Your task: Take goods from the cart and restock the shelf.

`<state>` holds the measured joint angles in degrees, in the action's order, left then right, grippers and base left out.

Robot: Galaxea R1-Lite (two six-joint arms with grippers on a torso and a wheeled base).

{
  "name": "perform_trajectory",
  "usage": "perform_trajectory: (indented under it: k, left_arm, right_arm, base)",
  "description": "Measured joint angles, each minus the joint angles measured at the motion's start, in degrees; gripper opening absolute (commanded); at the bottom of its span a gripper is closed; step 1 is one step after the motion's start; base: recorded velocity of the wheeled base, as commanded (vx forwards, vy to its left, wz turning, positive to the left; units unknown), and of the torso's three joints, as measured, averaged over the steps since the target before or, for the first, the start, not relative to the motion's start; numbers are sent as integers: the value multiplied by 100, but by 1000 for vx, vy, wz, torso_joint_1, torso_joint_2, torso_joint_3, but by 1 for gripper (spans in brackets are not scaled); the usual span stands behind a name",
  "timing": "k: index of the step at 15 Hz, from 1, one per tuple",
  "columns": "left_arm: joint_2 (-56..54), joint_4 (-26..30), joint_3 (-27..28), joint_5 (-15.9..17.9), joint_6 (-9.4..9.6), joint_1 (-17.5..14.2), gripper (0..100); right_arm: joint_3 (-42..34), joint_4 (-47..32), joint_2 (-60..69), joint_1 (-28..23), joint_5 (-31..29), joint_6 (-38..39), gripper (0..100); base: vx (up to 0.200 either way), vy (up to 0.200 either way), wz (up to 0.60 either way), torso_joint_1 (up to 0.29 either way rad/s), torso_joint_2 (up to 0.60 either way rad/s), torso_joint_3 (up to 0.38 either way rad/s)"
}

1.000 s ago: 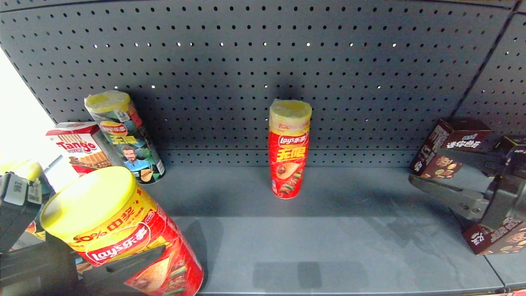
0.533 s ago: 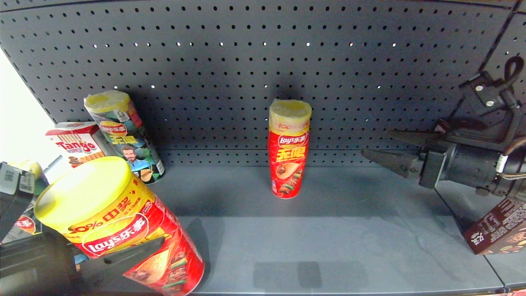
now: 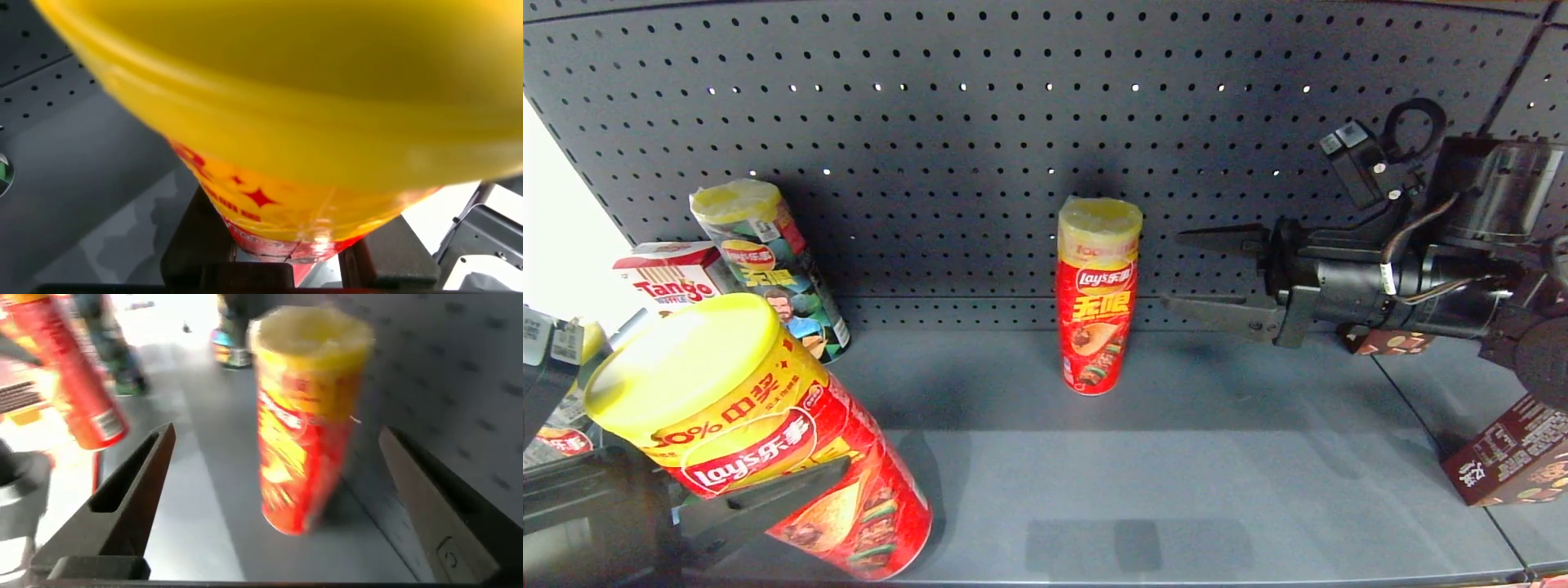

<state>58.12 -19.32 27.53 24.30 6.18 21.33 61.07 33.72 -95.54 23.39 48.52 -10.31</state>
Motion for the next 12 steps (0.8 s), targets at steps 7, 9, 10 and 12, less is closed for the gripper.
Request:
perform_trajectory:
  k: [7,9,10,12]
  left_arm:
    - [6,0,28,50,-5,-11,0]
    - [9,0,45,50,-5,-12,0]
    - [9,2,61,50,-9,-15,0]
    - [13,0,105,50,-11,-20,0]
  right_arm:
    - [240,254,-674,22,91,-5,100]
    - [389,257,-848,20,85,-5,100]
    - [447,279,-931,22,88,-5,100]
    - [612,457,-1176,33,85,-5,100]
  base:
    - [0,0,0,0,0,0]
    - [0,0,0,0,0,0]
    - [0,0,0,0,0,0]
    - [0,0,0,0,0,0]
